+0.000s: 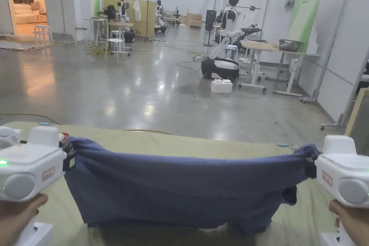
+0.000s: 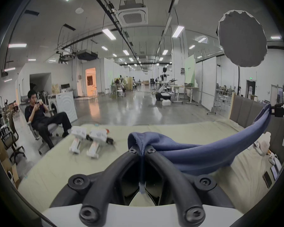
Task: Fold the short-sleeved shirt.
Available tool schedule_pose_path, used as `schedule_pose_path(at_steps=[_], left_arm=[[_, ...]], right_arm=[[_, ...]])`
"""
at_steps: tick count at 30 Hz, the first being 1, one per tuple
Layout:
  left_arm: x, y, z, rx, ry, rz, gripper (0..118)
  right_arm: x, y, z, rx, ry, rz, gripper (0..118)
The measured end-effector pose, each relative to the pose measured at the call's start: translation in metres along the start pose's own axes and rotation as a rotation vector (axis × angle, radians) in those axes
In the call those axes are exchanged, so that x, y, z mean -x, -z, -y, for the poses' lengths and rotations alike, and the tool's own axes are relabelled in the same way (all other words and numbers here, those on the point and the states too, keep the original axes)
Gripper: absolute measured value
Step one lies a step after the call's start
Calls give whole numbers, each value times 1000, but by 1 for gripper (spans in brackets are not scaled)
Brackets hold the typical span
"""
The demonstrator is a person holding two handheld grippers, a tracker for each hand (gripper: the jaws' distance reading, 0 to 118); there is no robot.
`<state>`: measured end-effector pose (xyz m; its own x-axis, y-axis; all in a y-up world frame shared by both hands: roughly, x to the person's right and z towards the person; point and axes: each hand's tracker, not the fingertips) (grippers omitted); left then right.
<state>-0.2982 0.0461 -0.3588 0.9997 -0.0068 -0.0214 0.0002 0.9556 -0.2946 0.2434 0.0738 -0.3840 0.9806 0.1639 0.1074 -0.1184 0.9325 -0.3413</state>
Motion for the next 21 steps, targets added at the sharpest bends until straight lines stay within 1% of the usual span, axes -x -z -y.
schedule_pose_path(at_steps=[3, 4, 6, 11, 15, 20, 21], left_arm=[[-4, -29, 39, 23, -15, 12, 0], [3, -30, 48, 42, -7, 27, 0], [1, -51, 67, 59, -25, 36, 0], [3, -97, 99, 115, -53, 68, 0], [11, -122, 128, 173, -39, 79, 0], [17, -131, 176, 313, -43, 68, 0], [17, -130, 186, 361, -39, 66, 0]], right_arm=[[0, -19, 40, 69, 3, 11, 5], [-1, -26, 51, 86, -17, 14, 5], [-2, -43, 71, 98, -25, 25, 5], [-5, -96, 114, 150, -36, 24, 5], [-4, -125, 144, 228, -74, 20, 5], [3, -137, 187, 350, -126, 28, 5], [4, -135, 198, 369, -120, 23, 5]])
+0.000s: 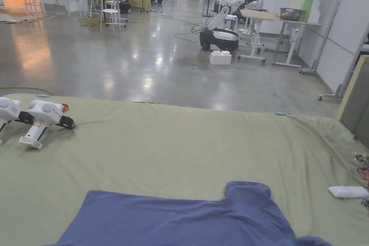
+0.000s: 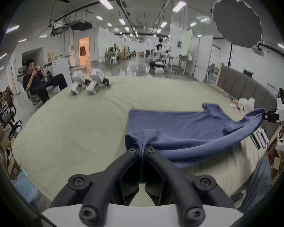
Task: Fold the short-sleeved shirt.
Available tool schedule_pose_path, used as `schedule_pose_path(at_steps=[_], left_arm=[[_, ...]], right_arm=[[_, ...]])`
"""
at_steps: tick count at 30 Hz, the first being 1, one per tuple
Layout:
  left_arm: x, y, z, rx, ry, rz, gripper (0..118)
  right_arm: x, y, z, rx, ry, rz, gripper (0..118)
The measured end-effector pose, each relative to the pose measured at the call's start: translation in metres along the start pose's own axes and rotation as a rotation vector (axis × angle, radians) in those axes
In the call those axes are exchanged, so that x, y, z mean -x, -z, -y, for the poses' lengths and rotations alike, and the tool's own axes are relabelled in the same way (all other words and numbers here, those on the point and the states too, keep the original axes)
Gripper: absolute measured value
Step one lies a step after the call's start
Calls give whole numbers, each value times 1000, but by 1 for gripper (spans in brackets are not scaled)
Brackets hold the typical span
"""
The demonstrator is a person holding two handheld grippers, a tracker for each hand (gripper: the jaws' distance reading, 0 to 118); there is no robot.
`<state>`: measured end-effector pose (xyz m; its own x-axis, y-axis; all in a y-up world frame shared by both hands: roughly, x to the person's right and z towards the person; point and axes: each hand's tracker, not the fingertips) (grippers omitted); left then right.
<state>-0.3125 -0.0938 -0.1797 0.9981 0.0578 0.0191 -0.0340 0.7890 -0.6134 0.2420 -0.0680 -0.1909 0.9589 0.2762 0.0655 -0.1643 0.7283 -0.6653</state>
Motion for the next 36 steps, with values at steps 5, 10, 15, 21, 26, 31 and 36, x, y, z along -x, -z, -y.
schedule_pose_path(at_steps=[5, 10, 15, 21, 26, 31, 36], left_arm=[[-8, 27, 33, 148, 38, -35, 0], [-12, 38, 41, 181, 23, -48, 16], [-3, 36, 30, 83, -7, -71, 83], [-18, 33, -5, -90, 10, -48, 90], [-43, 39, -35, -230, 19, -32, 80], [-86, 27, -46, -392, 35, -29, 58], [-103, 19, -44, -461, 43, -70, 10]], right_arm=[[12, 28, 44, 151, 15, -39, 5], [17, 44, 73, 201, 46, -23, 9], [17, 34, 60, 118, 46, 9, 75], [32, 10, 16, -140, 70, -21, 76], [64, 1, -18, -334, 123, -64, 76], [97, -10, -38, -504, 164, -79, 67], [120, -13, -41, -575, 176, -89, 27]])
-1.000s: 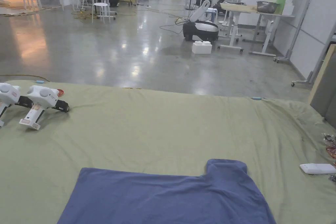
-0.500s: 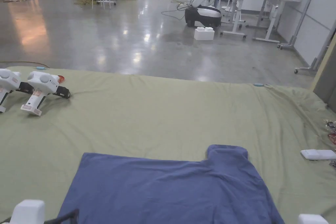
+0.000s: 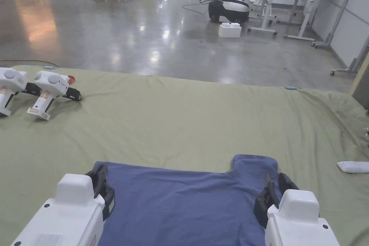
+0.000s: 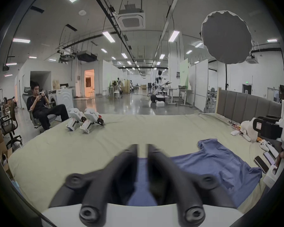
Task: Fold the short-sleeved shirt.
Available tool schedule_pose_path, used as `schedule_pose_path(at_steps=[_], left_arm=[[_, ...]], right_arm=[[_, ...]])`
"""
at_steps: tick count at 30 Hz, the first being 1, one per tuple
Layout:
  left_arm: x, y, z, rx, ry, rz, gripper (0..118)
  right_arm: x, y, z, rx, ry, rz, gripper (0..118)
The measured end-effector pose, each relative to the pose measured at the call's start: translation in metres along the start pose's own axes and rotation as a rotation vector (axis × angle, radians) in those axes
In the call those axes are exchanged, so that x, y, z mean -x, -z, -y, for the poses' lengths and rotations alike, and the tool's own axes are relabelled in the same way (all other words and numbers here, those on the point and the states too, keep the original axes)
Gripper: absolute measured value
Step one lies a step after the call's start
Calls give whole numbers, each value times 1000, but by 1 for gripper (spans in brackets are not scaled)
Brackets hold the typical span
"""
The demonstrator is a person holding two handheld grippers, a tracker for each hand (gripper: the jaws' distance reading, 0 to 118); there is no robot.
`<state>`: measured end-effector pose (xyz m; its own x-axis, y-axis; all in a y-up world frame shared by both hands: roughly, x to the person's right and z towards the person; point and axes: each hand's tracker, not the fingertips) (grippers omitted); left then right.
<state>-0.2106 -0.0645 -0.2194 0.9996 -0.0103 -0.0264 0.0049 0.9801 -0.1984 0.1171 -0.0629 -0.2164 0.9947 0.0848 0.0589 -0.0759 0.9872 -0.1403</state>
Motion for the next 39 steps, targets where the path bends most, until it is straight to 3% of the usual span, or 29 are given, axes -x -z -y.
schedule_pose_path(at_steps=[1, 2, 9, 17, 19, 21, 25, 28, 33, 35, 38, 39], left_arm=[[-1, -1, 2, 0, 10, -11, 2], [0, 0, 3, 7, 12, -4, 0], [28, 37, 21, 184, -20, -2, 0], [105, 185, 36, 507, -155, 60, 0], [111, 222, 33, 563, -137, 40, 0], [116, 253, 36, 583, -115, 52, 8], [114, 301, 47, 720, -98, 38, 66], [108, 317, 54, 765, -107, 35, 75], [88, 322, 61, 799, -22, 27, 76], [83, 317, 55, 767, 17, 26, 71], [70, 312, 51, 755, 34, 47, 45], [75, 313, 51, 751, 37, 58, 33]], right_arm=[[3, 2, 0, -5, -5, 3, 8], [4, 3, 0, -7, -11, 9, 5], [2, 26, 9, 39, -2, -11, 1], [-3, 62, 33, 157, -13, -25, 1], [-4, 67, 38, 173, -25, -15, 1], [-7, 73, 43, 187, -33, -9, 1], [-14, 83, 54, 232, -39, 4, 1], [-20, 87, 61, 261, -54, 14, 1], [-36, 92, 69, 311, -60, 42, 1], [-46, 99, 73, 344, -55, 60, 1], [-66, 122, 75, 434, -47, 127, 4], [-75, 133, 75, 459, -32, 129, 11]])
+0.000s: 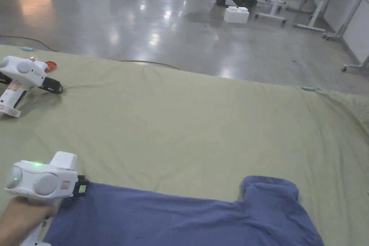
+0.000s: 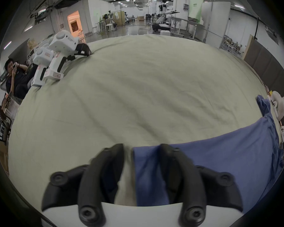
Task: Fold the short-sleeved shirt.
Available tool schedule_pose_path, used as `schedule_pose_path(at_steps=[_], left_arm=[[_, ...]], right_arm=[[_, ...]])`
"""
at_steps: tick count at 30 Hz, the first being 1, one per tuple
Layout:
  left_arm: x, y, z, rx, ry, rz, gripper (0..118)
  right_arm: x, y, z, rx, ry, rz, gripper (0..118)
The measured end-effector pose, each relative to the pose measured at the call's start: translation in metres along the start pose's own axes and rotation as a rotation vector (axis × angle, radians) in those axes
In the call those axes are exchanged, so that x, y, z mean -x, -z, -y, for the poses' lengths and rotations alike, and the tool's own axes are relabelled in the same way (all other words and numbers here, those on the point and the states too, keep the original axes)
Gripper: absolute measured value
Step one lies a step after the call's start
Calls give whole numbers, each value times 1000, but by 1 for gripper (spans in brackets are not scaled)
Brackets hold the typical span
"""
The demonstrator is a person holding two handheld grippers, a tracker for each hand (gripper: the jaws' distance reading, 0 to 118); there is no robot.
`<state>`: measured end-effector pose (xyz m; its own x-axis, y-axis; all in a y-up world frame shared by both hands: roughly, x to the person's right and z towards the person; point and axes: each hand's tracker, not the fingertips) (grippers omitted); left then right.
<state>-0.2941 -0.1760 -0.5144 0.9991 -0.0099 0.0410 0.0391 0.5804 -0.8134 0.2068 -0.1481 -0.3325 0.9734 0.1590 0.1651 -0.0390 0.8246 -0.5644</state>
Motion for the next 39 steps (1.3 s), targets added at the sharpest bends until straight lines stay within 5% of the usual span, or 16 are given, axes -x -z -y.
schedule_pose_path(at_steps=[1, 3, 11, 14, 17, 21, 23, 39], left_arm=[[-4, -2, 0, -5, 12, 5, 15], [-13, -6, 0, -11, 28, 19, 4], [-5, -25, 1, -76, 17, -3, 2], [0, -35, 0, -101, 17, 0, 2], [2, -43, -1, -121, 21, 7, 2], [1, -47, -2, -132, 37, -1, 2], [1, -49, -1, -132, 41, -5, 1], [2, -167, 0, -350, 48, 3, 0]], right_arm=[[-9, 13, -6, 35, 6, -11, 35], [-26, 41, -20, 102, 27, -14, 73], [-54, 150, -70, 311, -41, -135, 77], [-54, 177, -66, 427, -15, -147, 64], [-50, 190, -56, 524, -12, -159, 33], [-38, 187, -52, 496, -70, -138, 24], [-37, 187, -53, 479, -91, -110, 1], [-59, 43, -111, 70, -33, -131, 1]])
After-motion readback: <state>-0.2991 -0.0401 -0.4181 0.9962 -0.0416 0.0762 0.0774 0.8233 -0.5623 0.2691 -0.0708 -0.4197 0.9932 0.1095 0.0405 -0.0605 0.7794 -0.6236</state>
